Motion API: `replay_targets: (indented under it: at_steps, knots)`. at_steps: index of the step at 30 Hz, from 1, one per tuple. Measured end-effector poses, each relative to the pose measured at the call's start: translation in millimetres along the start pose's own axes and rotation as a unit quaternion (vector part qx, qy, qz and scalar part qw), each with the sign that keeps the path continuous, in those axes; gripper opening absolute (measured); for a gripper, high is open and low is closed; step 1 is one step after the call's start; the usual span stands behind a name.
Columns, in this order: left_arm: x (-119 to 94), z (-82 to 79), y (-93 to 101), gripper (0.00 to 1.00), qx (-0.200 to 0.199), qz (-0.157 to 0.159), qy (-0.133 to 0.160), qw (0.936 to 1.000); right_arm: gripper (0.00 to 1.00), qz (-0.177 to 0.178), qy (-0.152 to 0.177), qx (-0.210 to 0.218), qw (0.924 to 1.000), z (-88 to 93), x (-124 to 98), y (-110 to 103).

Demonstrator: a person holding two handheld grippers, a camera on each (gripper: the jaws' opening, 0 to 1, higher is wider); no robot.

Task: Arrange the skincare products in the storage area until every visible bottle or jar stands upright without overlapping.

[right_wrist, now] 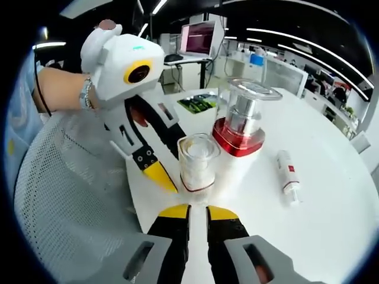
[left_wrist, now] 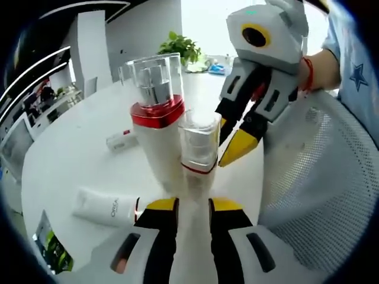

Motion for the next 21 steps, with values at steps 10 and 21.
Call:
replay_targets:
  at_steps: [10,21]
  knots:
    - [-22.7,7.6,-33.8,0.21,-0.101,-0.061,0.014,0.9930,0.02,0.050,-0.002,0.097,0.9940,11.1,-9.1,33.2]
    - [-41.0,21.5,-72.4,0.20,-0.241,-0.144,0.043,0.9587,0.01,0.099,0.076,0.215,0.9686,-4.1,-33.8,88.0]
Point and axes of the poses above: the point that each gripper's makers call its tool centre point, and the gripper's own axes: x roughly forward along the fingers, y roughly to its right, z roughly out of its underside, the point moved 3 cm from there along -x, roughly backward along the fingers, and after that the axes turned 3 degrees about z, right-handed, at the moved point
